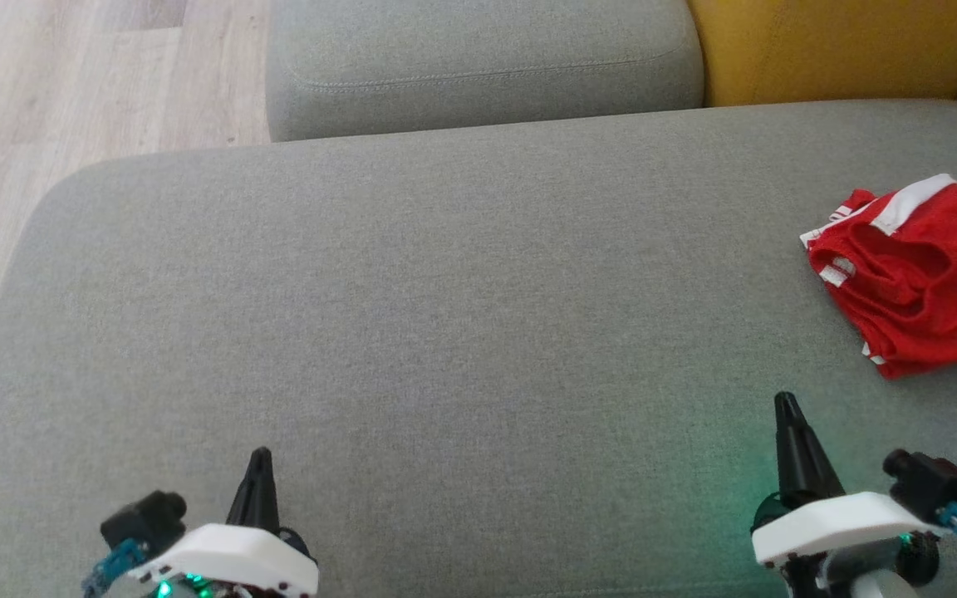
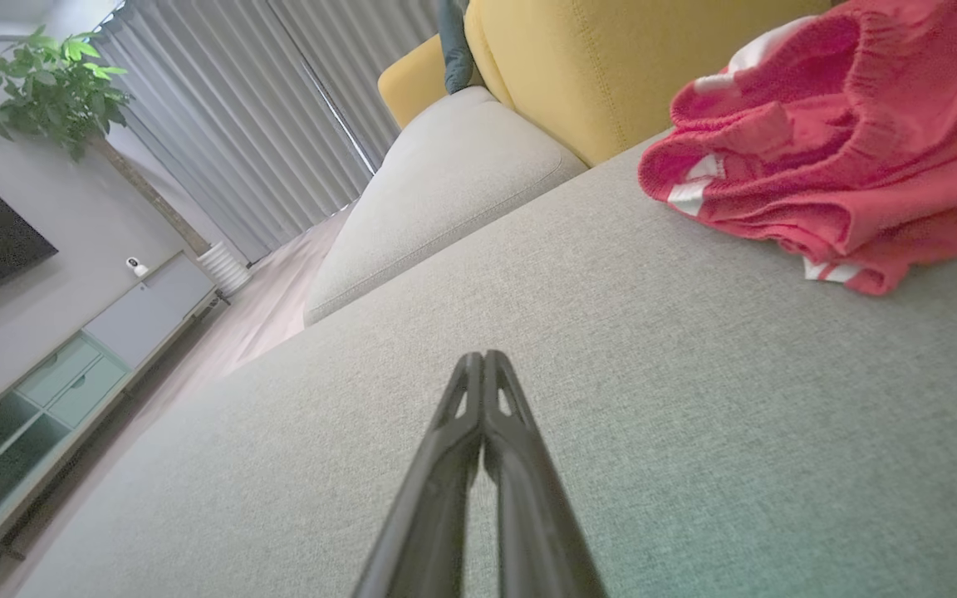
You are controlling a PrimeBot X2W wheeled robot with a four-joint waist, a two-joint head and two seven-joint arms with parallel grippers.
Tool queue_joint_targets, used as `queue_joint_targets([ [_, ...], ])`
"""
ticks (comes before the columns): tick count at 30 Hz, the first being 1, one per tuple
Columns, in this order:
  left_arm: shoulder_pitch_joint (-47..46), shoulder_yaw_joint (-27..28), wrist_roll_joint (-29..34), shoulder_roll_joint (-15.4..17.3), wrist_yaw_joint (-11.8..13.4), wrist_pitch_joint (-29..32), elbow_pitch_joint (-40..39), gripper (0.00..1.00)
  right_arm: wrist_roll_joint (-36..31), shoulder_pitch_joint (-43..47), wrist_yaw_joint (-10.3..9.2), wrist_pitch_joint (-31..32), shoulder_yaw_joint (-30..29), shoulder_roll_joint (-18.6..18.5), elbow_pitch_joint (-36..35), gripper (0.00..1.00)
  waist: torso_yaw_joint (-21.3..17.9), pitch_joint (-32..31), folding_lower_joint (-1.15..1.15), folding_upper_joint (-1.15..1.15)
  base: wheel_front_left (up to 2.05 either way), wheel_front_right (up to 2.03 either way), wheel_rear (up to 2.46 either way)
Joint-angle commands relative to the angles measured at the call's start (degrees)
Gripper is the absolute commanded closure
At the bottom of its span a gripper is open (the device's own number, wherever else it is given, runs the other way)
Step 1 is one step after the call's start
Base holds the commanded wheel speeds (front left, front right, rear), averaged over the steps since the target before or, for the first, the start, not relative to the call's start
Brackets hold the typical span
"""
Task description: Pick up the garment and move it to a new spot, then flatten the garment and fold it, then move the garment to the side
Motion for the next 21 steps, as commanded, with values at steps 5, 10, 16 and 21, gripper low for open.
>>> queue_joint_targets([
  [5, -3.44, 1.94, -3.62, 0.70, -0.98, 0.77, -1.96, 1.00, 4.15, -3.47, 0.10, 0.95, -0.52, -0.84, -2.29, 1.00, 0.13, 0.05, 0.00, 0.00, 0.00, 0.00, 0.00],
  [10, -3.77, 2.67, -6.59, 0.78, -1.61, 1.51, -2.06, 1.00, 7.41, -3.67, 0.12, 1.60, -0.90, -0.92, -2.45, 1.00, 0.25, 0.11, 0.00, 0.00, 0.00, 0.00, 0.00],
  [16, -4.18, 3.55, -10.13, 0.87, -2.35, 2.41, -2.17, 1.00, 11.30, -3.91, 0.14, 2.38, -1.38, -1.00, -2.64, 1.00, 0.40, 0.17, 0.00, 0.00, 0.00, 0.00, 0.00],
  [21, -4.52, 4.30, -13.06, 0.93, -2.97, 3.17, -2.25, 1.00, 14.53, -4.11, 0.15, 3.05, -1.79, -1.06, -2.79, 1.00, 0.52, 0.22, 0.00, 0.00, 0.00, 0.00, 0.00],
])
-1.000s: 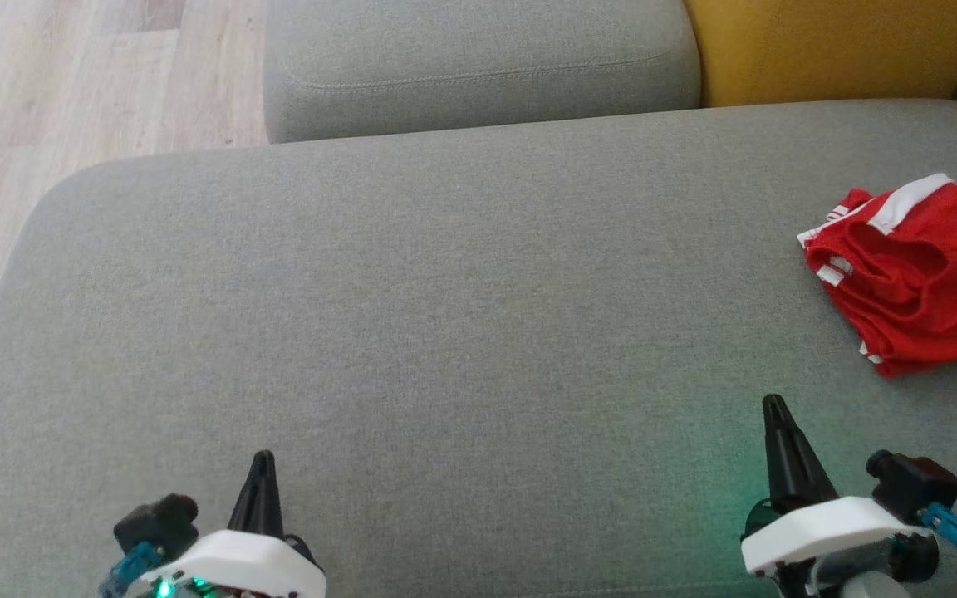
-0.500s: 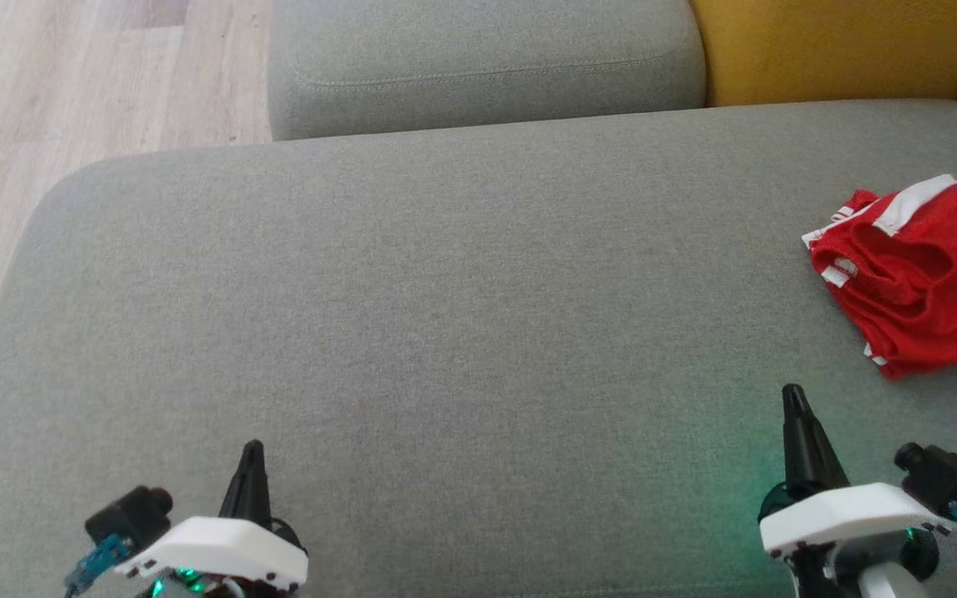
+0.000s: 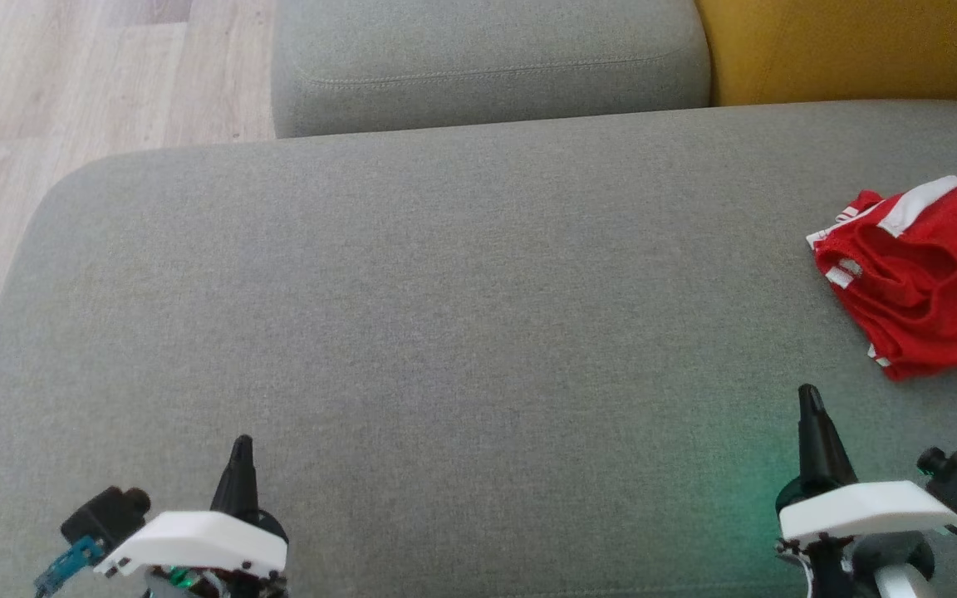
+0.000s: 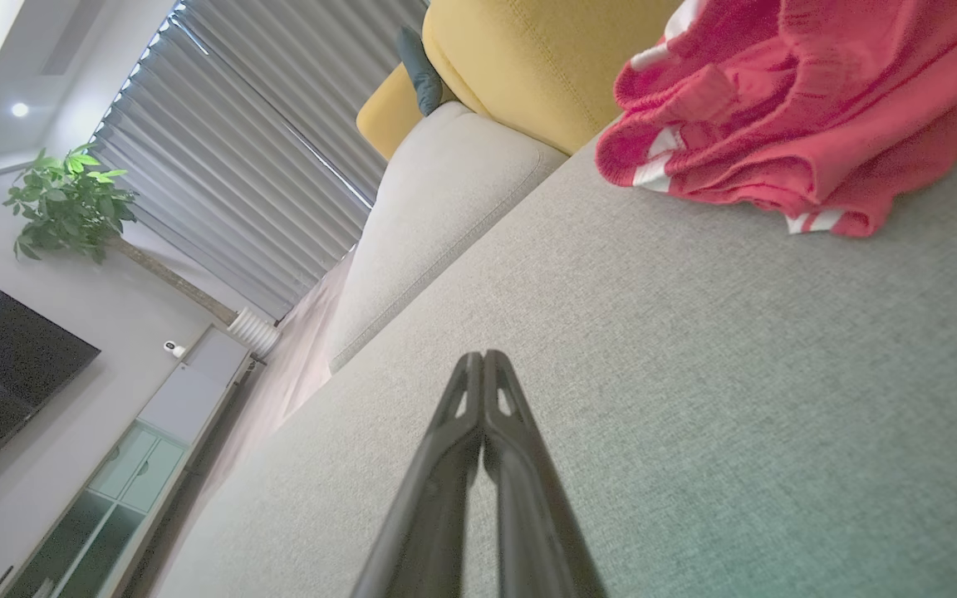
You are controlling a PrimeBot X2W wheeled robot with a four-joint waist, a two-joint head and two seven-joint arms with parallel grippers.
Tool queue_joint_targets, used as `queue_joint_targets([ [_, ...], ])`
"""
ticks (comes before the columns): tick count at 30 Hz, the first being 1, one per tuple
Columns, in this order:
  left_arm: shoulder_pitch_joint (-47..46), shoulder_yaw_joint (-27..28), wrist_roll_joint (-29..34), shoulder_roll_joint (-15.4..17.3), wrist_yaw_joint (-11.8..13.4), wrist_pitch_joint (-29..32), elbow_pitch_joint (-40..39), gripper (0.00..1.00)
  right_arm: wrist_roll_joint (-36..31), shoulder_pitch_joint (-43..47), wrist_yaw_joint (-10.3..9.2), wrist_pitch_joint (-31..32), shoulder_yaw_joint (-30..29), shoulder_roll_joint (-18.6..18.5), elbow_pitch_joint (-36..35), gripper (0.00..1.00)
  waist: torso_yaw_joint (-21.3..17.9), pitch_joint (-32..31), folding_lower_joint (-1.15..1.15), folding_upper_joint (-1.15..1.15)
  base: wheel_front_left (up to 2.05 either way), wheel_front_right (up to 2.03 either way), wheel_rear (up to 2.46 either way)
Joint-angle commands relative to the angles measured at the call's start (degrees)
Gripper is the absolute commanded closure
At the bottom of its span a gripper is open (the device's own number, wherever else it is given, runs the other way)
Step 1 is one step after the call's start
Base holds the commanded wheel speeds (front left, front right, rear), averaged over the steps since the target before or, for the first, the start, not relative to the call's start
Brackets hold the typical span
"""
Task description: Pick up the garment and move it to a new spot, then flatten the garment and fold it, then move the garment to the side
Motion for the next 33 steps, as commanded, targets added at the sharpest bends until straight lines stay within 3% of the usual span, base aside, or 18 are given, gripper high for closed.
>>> queue_joint_targets([
  [1, -3.38, 1.45, -1.92, 0.75, -0.77, 0.52, -2.00, 1.00, 2.29, -3.36, 0.15, 0.56, -0.10, -1.00, -2.17, 1.00, 0.05, 0.02, 0.00, 0.00, 0.00, 0.00, 0.00],
  [33, -5.63, 6.53, -20.47, 0.95, -4.74, 5.61, -2.42, 1.00, 22.71, -4.67, 0.25, 5.07, -3.02, -1.16, -3.14, 1.00, 0.85, 0.36, 0.00, 0.00, 0.00, 0.00, 0.00],
])
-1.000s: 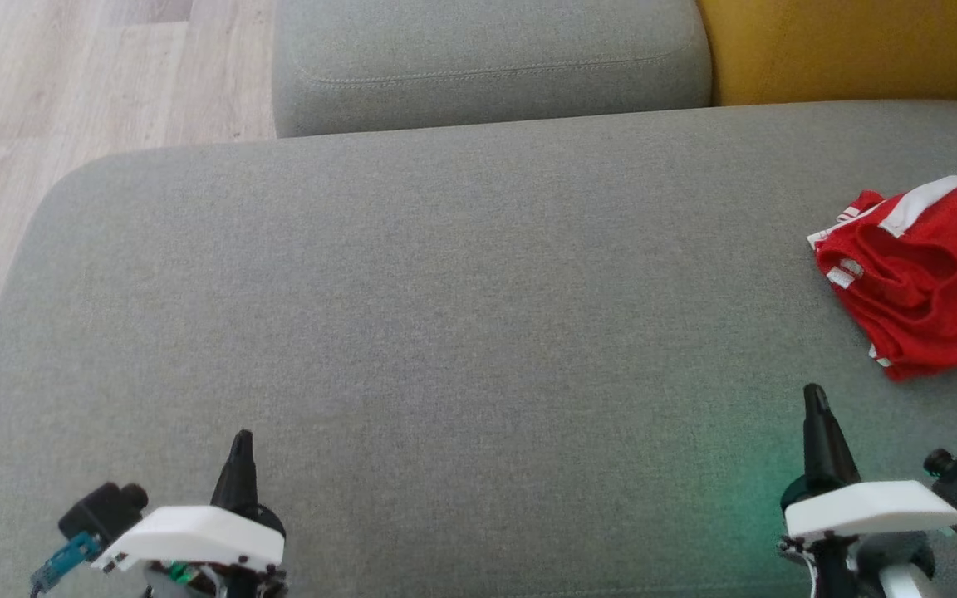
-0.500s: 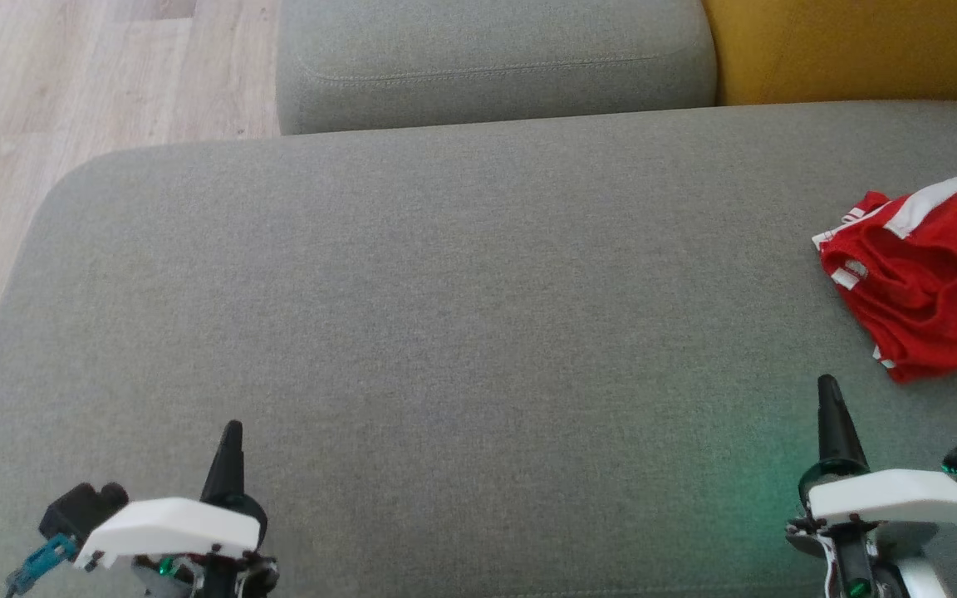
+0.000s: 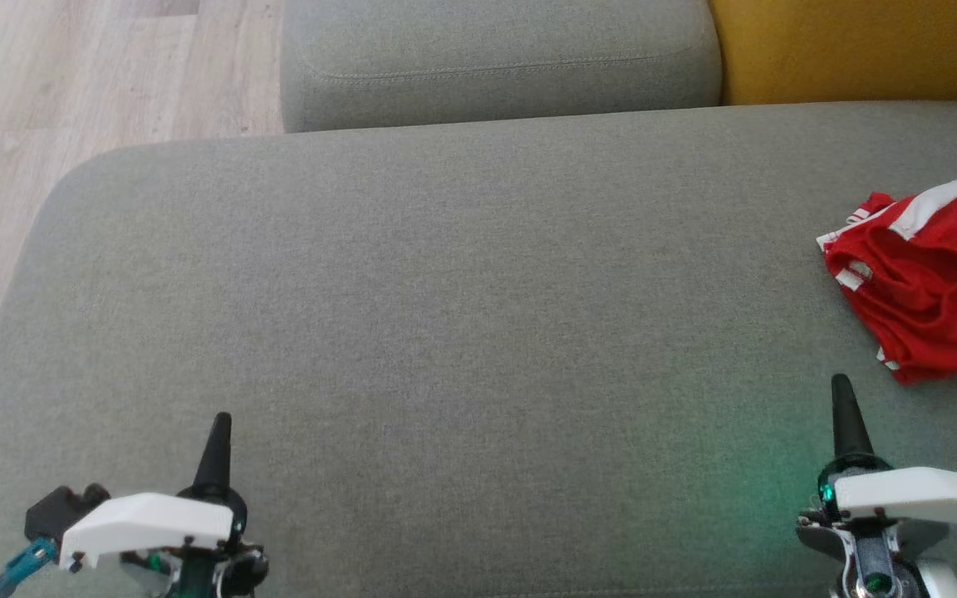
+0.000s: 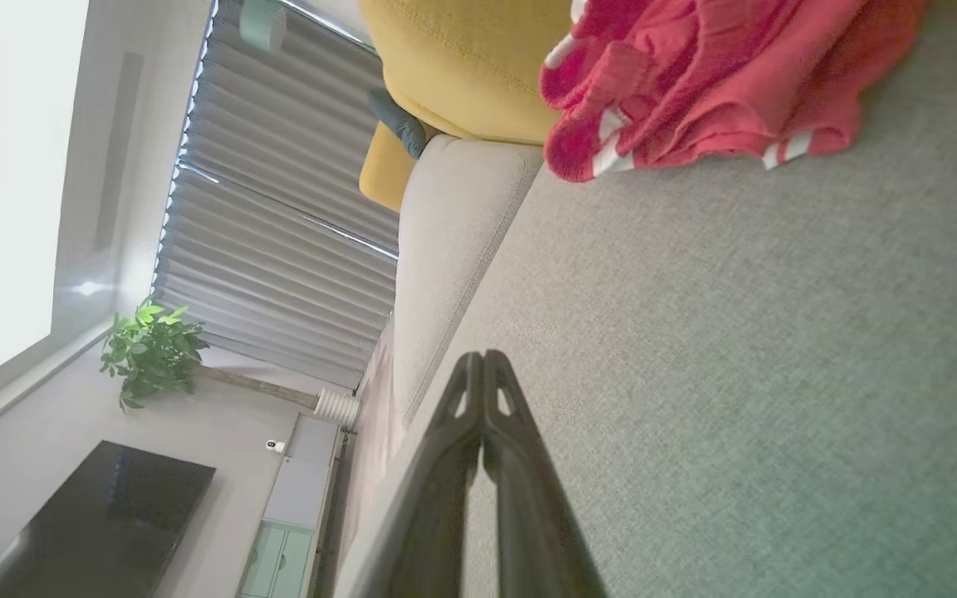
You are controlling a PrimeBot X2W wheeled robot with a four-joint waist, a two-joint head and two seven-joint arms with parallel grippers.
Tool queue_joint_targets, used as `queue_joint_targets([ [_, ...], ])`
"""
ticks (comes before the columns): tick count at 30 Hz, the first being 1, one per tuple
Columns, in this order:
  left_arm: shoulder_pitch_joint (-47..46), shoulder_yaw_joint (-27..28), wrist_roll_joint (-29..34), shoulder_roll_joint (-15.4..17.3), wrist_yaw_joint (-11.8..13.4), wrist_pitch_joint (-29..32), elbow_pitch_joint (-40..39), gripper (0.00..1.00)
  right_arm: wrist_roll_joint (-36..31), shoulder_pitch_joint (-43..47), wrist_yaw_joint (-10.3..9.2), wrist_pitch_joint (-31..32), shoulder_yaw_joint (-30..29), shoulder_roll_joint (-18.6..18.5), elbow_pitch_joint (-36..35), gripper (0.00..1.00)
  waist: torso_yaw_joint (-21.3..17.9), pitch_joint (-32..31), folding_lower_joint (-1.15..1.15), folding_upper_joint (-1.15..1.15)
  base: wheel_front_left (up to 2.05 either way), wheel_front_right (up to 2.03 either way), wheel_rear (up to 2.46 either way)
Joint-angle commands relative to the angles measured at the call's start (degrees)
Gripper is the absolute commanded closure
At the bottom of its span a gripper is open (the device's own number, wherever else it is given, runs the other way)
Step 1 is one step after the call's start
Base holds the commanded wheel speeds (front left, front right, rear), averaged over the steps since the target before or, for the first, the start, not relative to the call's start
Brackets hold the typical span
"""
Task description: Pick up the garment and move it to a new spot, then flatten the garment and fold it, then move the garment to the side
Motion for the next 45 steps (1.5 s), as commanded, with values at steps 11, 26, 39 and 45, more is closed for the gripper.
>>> queue_joint_targets([
  [11, -4.36, 3.97, -7.84, 0.81, -2.02, 2.23, -2.27, 1.00, 8.74, -3.93, 0.29, 1.90, -0.76, -1.01, -2.53, 1.00, 0.31, 0.13, 0.00, 0.00, 0.00, 0.00, 0.00],
  [26, -5.36, 6.33, -15.83, 0.80, -3.76, 4.58, -2.44, 1.00, 17.54, -4.52, 0.33, 3.99, -2.19, -0.97, -2.95, 1.00, 0.66, 0.28, 0.00, 0.00, 0.00, 0.00, 0.00],
  [39, -6.30, 8.56, -23.24, 0.76, -5.37, 6.78, -2.60, 1.00, 25.70, -5.07, 0.37, 5.96, -3.55, -0.91, -3.34, 1.00, 0.98, 0.41, 0.00, 0.00, 0.00, 0.00, 0.00],
  [45, -6.61, 9.33, -25.63, 0.72, -5.90, 7.53, -2.65, 1.00, 28.33, -5.26, 0.39, 6.63, -4.03, -0.86, -3.46, 1.00, 1.09, 0.46, 0.00, 0.00, 0.00, 0.00, 0.00],
])
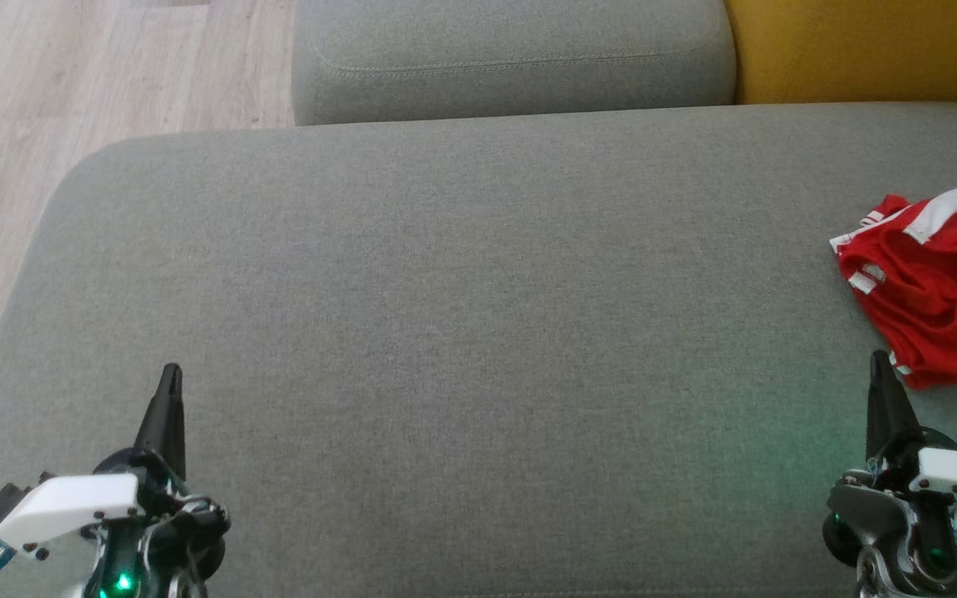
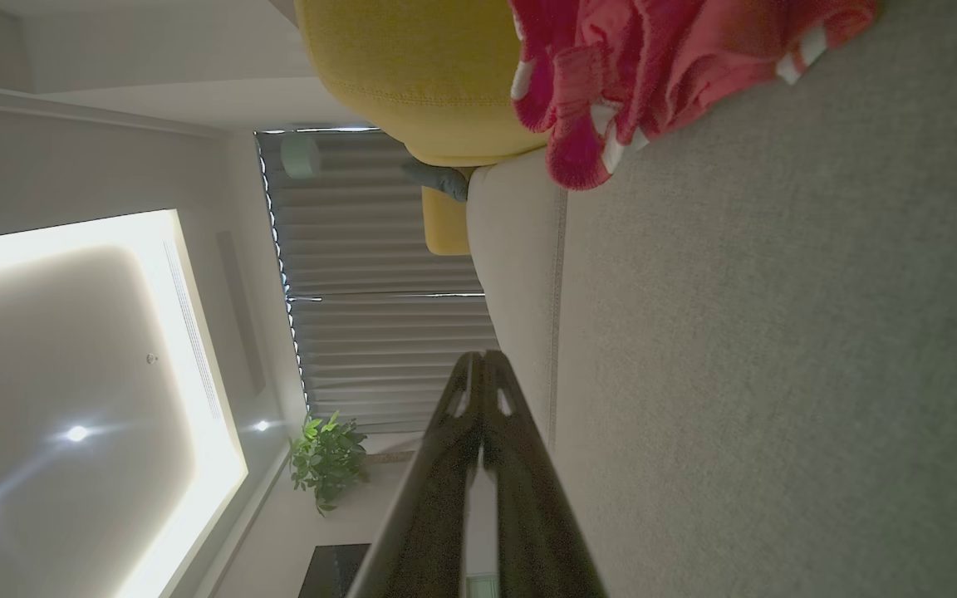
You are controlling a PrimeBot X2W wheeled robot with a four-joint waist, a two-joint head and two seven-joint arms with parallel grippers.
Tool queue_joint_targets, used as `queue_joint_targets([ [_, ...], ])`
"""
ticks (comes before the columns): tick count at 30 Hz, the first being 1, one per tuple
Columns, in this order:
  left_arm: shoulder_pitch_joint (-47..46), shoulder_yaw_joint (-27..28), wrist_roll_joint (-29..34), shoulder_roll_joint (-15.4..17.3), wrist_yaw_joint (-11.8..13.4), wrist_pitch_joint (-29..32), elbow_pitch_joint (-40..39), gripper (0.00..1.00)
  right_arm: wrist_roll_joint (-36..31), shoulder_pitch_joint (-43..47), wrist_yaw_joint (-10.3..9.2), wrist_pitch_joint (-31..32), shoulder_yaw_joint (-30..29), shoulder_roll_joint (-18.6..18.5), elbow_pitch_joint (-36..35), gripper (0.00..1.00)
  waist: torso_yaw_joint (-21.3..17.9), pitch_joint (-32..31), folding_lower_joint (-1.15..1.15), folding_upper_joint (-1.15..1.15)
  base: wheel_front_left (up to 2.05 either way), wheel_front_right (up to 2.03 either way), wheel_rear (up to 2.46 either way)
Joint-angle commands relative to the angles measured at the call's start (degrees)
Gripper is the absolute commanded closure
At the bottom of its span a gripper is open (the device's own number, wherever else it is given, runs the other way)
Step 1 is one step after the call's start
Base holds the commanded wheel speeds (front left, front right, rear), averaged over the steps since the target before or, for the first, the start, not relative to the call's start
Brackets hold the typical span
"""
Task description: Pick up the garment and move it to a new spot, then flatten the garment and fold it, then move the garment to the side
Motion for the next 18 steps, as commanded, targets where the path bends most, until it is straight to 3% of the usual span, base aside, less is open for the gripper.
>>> queue_joint_targets([
  [1, -3.17, 2.26, -0.30, 0.74, -0.41, 0.38, -2.02, 1.00, 0.57, -2.86, 0.39, 0.60, 1.00, -0.84, -2.23, 1.00, 0.00, 0.00, 0.00, 0.00, 0.00, 0.00, 0.00],
  [18, -3.20, 2.54, -0.07, 0.55, -0.41, 0.60, -2.01, 1.00, 0.33, -2.88, 0.39, 0.83, 0.71, -0.63, -2.21, 1.00, 0.00, 0.00, 0.00, 0.00, 0.00, 0.00, 0.00],
])
